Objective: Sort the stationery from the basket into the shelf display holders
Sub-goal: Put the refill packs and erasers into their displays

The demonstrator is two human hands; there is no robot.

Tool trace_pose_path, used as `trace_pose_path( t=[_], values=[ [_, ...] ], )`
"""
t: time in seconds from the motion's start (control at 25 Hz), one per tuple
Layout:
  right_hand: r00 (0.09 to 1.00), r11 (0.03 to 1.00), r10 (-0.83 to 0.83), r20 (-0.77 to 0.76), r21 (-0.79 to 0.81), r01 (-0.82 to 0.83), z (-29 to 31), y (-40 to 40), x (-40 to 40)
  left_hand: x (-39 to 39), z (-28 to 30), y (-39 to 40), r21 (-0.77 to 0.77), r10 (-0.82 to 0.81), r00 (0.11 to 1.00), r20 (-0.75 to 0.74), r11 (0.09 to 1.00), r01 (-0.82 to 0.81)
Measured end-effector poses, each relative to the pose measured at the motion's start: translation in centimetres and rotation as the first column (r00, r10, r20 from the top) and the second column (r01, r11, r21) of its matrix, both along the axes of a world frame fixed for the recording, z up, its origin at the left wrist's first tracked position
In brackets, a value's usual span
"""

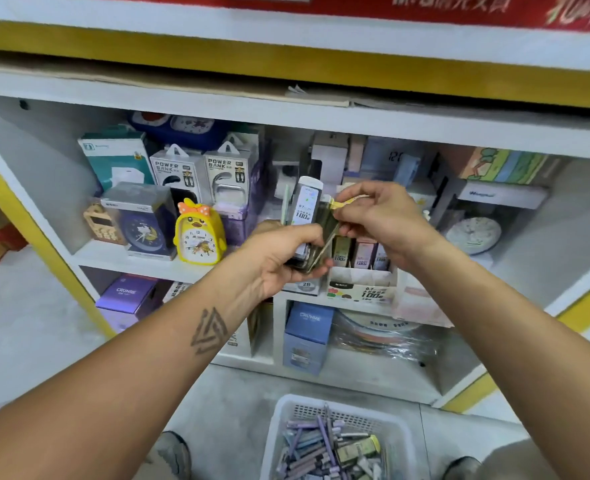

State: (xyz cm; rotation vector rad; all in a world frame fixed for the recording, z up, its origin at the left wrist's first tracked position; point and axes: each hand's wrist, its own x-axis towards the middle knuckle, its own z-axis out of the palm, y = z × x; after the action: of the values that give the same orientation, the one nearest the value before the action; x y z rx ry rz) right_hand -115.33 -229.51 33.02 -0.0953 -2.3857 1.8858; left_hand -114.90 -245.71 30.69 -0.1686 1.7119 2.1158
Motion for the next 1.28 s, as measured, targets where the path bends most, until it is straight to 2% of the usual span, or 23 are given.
trace_pose_path(
  t=[0.2, 0.44, 0.56, 0.68, 0.8, 1.0, 1.16, 1.28],
  values=[
    [0.999, 0.997, 0.018, -0.028, 0.070, -0.016, 0.6, 2.1, 1.0, -0.4, -0.3, 1.3, 0.082, -0.002, 0.999, 0.055, 0.997, -0.003],
    [0.995, 0.996, -0.004, -0.096, 0.093, 0.013, 1.1, 5.8, 1.4, -1.5, -0.8, 0.8, 0.015, 0.152, 0.987, 0.046, 0.988, -0.153],
    [0.997, 0.970, 0.054, -0.053, 0.241, -0.040, 0.7, 6.5, 1.4, -1.5, -0.7, 0.7, 0.036, 0.163, 0.986, 0.040, 0.986, -0.165],
    [0.994, 0.878, 0.093, 0.050, 0.466, -0.105, -0.1, 6.2, 1.2, -1.5, -0.5, 0.7, 0.039, 0.140, 0.990, 0.026, 0.989, -0.141],
    [0.992, 0.736, 0.099, -0.082, 0.677, -0.018, -0.5, 5.4, 1.0, -1.3, -0.7, 0.7, 0.031, 0.138, 0.990, 0.014, 0.990, -0.139],
    [0.941, 0.584, 0.217, -0.259, 0.807, 0.088, -1.8, 4.3, 0.8, -0.9, -0.8, 0.6, 0.026, 0.099, 0.995, 0.020, 0.995, -0.100],
    [0.928, 0.539, 0.284, -0.242, 0.840, 0.054, -2.6, 3.3, 1.0, -0.5, -0.6, 0.5, 0.049, 0.029, 1.000, -0.001, 0.998, -0.029],
    [0.919, 0.327, 0.346, -0.190, 0.942, 0.071, -3.2, 3.1, 0.7, -0.3, -0.5, 0.5, 0.080, -0.014, 1.000, -0.015, 0.997, 0.015]
  ],
)
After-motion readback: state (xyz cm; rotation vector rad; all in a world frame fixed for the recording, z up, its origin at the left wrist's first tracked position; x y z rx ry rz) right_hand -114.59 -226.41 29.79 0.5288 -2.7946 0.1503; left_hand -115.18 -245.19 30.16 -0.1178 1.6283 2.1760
